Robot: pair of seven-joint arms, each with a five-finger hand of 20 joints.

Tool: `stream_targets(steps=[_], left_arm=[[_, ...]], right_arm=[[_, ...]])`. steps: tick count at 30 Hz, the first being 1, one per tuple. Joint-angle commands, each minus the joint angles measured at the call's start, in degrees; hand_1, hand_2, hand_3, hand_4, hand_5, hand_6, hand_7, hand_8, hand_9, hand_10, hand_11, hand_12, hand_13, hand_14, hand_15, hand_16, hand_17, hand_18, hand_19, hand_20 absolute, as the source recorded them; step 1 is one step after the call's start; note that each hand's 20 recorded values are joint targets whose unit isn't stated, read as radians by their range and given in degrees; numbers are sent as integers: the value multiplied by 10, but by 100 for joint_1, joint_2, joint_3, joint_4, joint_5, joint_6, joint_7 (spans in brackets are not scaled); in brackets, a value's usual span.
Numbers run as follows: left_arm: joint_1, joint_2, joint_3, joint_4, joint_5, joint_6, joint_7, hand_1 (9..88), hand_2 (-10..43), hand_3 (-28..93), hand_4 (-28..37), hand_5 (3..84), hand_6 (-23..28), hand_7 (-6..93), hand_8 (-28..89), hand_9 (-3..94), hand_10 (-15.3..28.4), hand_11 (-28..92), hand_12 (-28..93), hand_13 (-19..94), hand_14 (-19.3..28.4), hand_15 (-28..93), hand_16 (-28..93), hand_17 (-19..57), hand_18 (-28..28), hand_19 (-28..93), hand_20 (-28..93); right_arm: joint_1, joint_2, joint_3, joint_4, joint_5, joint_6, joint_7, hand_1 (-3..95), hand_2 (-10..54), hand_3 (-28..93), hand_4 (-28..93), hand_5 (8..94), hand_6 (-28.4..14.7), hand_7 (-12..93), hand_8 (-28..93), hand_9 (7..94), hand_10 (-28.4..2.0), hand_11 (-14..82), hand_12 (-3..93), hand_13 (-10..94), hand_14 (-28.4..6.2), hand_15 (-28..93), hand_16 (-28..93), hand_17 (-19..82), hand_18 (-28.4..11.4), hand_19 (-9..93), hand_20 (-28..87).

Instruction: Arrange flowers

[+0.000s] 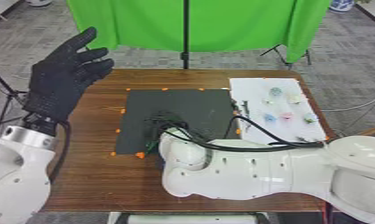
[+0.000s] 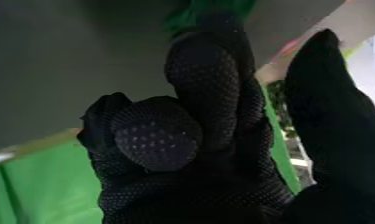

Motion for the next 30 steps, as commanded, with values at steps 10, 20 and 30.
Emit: stream_targets(steps=[10,20,30], left_arm=[[79,-16,-40,-32,-7,103,28,245,65,768,-194,302,70,174,-108,299,196,320,102,225,266,548,-95,-63,263,585,289],[31,-6,37,6,-36,90,19,243,65,774,-197,307,71,172,-107,297,193,314,113,223,259,553,-96,-65,258,583,278],[1,-1,49,10,-33,99,18,244,65,774,-201,308,72,175,-109,310,202,309,110,235,273,555,-98,-66,264,588,271]], right_arm=[[-170,113,580,-5,463,-737,-70,251,68,689,-244,724,-59,129,-115,841,-144,495,237,806,-100,761,207,458,-248,932,422],[-308,117,772,19,791,-1157,-245,234,98,687,-232,651,-45,115,-113,815,-159,497,240,780,-113,769,208,431,-258,932,416],[-192,83,671,-47,751,-947,-366,227,104,687,-233,600,-37,116,-116,801,-163,512,240,769,-118,781,202,418,-257,932,417]])
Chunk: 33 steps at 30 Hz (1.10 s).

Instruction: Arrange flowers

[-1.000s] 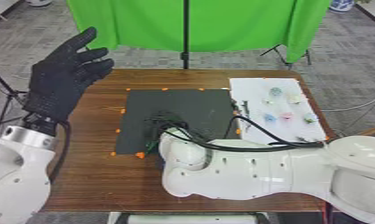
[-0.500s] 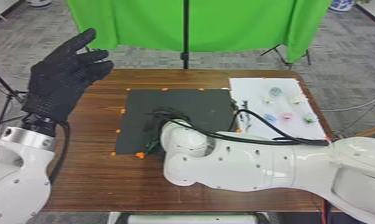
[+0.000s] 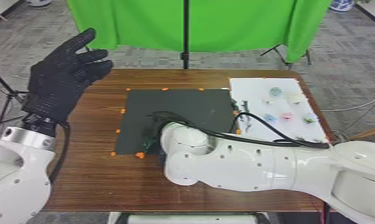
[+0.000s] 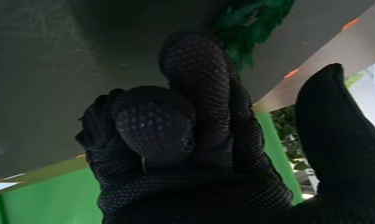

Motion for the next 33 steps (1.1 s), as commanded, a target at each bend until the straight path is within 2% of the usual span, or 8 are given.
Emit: stream_targets(steps=[1,5,8,13,17,23,27,33], left_arm=[[-4,-9,36,20,-17,43,-9,245,65,774,-203,309,72,175,-109,314,205,307,110,239,277,557,-99,-66,267,590,270],[59,-29,-7,4,-21,67,-22,245,66,774,-205,312,74,171,-108,323,209,298,113,249,282,556,-103,-66,273,595,268],[169,-67,-88,-24,-11,76,-36,245,66,774,-206,314,75,169,-106,327,212,295,117,253,283,556,-103,-66,274,597,266],[580,-138,-379,-153,-6,200,-26,245,66,776,-208,317,77,167,-105,334,214,290,122,258,284,553,-103,-66,276,601,263],[977,-222,-637,-269,-34,322,70,245,63,779,-209,322,76,168,-104,350,218,288,125,277,284,558,-102,-66,276,604,261],[1614,-429,-987,-452,-31,462,159,238,52,797,-218,331,70,175,-109,358,209,294,135,266,283,574,-97,-63,261,602,255],[2040,-605,-1232,-578,-43,558,237,236,49,803,-220,323,65,181,-113,334,201,301,130,248,269,567,-101,-64,255,599,251],[2354,-815,-1440,-663,-27,617,254,236,54,795,-219,314,66,179,-112,322,199,301,124,243,273,562,-102,-66,257,597,250]], right_arm=[[87,-19,-82,-68,-111,132,-78,227,104,688,-233,603,-34,118,-115,800,-163,513,239,769,-118,781,201,418,-257,932,418],[118,-7,-193,-80,-301,259,-35,225,104,689,-234,616,-30,122,-118,802,-164,514,238,768,-119,783,199,417,-258,932,418],[262,4,-447,-100,-535,640,69,224,104,691,-233,625,-32,125,-117,805,-162,516,237,772,-117,783,196,420,-259,932,418],[566,61,-904,-165,-1137,1140,112,221,96,702,-230,653,-44,129,-117,814,-155,513,233,785,-114,778,192,434,-257,932,416],[624,211,-842,-310,-1278,1230,12,223,88,709,-230,665,-48,131,-117,819,-153,508,230,790,-110,775,192,440,-256,932,416],[366,842,-126,-828,-1465,979,-203,226,77,720,-232,659,-55,127,-116,821,-154,470,220,790,-107,760,196,442,-256,932,403],[-423,1424,1036,-1289,-1593,352,-355,227,71,721,-231,629,-64,120,-111,805,-167,382,198,766,-111,700,176,410,-260,932,269],[-1816,2175,2686,-1859,-1788,-51,-249,239,54,717,-227,595,-75,112,-108,767,-194,286,173,732,-141,632,144,377,-263,929,100]])
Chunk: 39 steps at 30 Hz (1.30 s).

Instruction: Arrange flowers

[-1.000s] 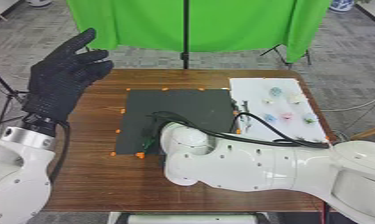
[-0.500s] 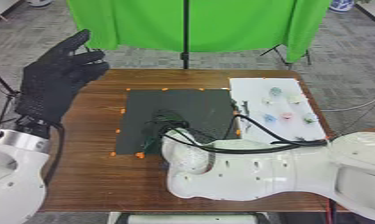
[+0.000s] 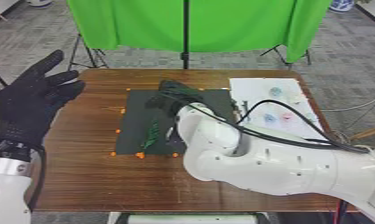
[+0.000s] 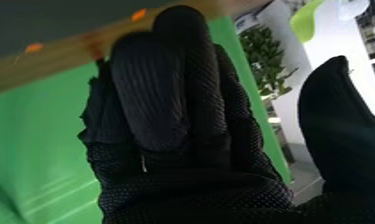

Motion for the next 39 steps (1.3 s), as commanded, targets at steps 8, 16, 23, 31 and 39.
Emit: stream_targets(steps=[8,16,23,31,39], left_arm=[[549,-405,-210,-101,0,112,48,239,58,785,-210,312,69,175,-110,322,204,297,121,244,280,558,-100,-67,262,597,249],[717,-446,-266,-134,-5,88,136,242,60,780,-207,312,70,172,-108,323,206,296,121,246,282,557,-97,-67,263,598,248],[918,-506,-383,-169,-14,79,185,242,61,778,-206,313,70,172,-107,325,207,295,123,247,283,556,-96,-67,264,599,247],[945,-445,-369,-172,-29,87,253,242,61,779,-204,313,71,171,-107,326,207,294,123,248,284,555,-96,-67,266,600,246],[961,-438,-351,-169,-29,88,254,243,62,778,-206,313,72,169,-107,327,208,292,125,249,284,555,-95,-67,266,601,245]], right_arm=[[-3277,1769,3376,-1119,-808,-91,627,260,38,710,-223,569,-87,104,-104,744,-209,243,160,721,-158,603,126,372,-265,931,10],[-4935,2012,4786,-1569,-1536,-232,1294,281,34,698,-216,555,-92,96,-102,782,-197,261,164,775,-135,614,137,427,-266,932,73],[-6074,2031,5611,-1848,-1996,-623,1680,298,22,694,-214,545,-97,89,-101,799,-194,268,166,791,-130,612,145,443,-263,932,87],[-6737,2197,6094,-1911,-1823,-1094,1880,320,0,681,-209,533,-102,78,-97,804,-196,263,164,795,-131,604,148,448,-263,932,76],[-7102,2301,6262,-1943,-2089,-1174,1956,330,-15,677,-207,527,-103,72,-94,804,-197,257,164,798,-129,595,147,452,-263,932,65]])
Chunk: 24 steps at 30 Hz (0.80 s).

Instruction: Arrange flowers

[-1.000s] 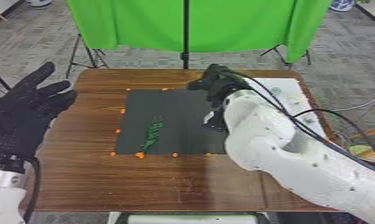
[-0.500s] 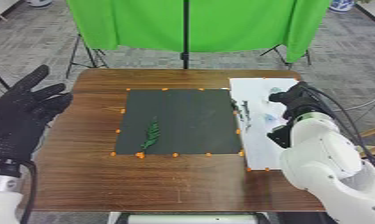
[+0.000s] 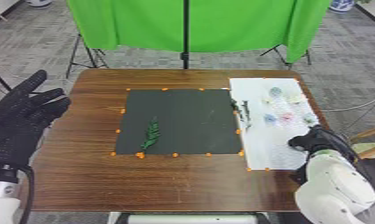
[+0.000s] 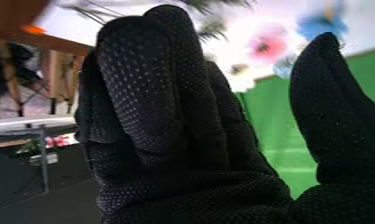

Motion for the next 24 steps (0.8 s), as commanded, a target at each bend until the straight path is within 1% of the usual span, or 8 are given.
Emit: stream_targets(steps=[1,6,7,10,13,17,20,24], left_arm=[[74,-18,26,1,-21,13,-5,243,61,778,-206,313,71,169,-106,327,208,292,125,249,284,555,-95,-67,266,601,245],[55,9,46,17,-40,43,8,243,61,779,-205,314,72,169,-106,328,209,290,125,249,284,555,-95,-67,267,601,244],[79,16,51,9,-44,48,49,243,61,779,-205,315,72,169,-106,329,209,291,125,250,284,555,-95,-67,267,602,244],[59,39,79,18,-49,38,29,244,62,778,-206,314,72,169,-105,329,209,291,126,250,284,555,-95,-67,267,602,244],[87,71,84,12,-82,84,88,244,62,778,-205,314,72,168,-105,329,209,290,125,250,284,554,-95,-67,267,602,243],[68,70,101,21,-80,77,79,244,62,778,-205,314,72,167,-104,328,209,290,126,250,284,554,-95,-67,267,602,243],[81,100,108,29,-109,110,115,244,62,778,-205,314,72,168,-104,328,208,290,126,250,284,554,-94,-68,267,602,242],[32,80,144,45,-87,78,78,244,63,777,-205,314,72,168,-104,328,208,290,126,250,284,553,-94,-68,268,602,242]], right_arm=[[-337,126,136,-34,-305,-13,148,330,-15,677,-207,526,-103,71,-94,806,-198,257,164,800,-128,593,147,454,-262,932,63],[-362,208,140,50,-289,10,202,334,-18,674,-208,520,-102,68,-93,811,-193,258,164,808,-123,589,148,463,-259,932,57],[-330,208,136,85,-264,-22,211,335,-19,674,-207,520,-102,68,-92,812,-193,258,164,810,-121,589,149,464,-259,932,57],[-329,251,149,169,-243,-29,233,336,-20,674,-207,517,-102,66,-92,817,-191,262,164,814,-119,587,150,468,-258,932,58],[-195,274,89,279,-126,-78,211,338,-23,675,-207,514,-103,62,-91,819,-191,262,164,816,-117,586,152,471,-256,932,58],[-83,307,30,411,-8,-56,189,340,-25,675,-207,512,-105,58,-89,811,-194,257,160,812,-121,576,151,472,-253,932,51],[34,342,-64,521,58,-11,137,346,-27,674,-208,512,-104,56,-87,802,-194,250,155,805,-124,564,147,471,-246,932,1],[207,351,-217,715,90,99,105,359,-30,672,-209,524,-89,61,-87,783,-192,237,146,793,-128,547,136,470,-239,932,-71]])
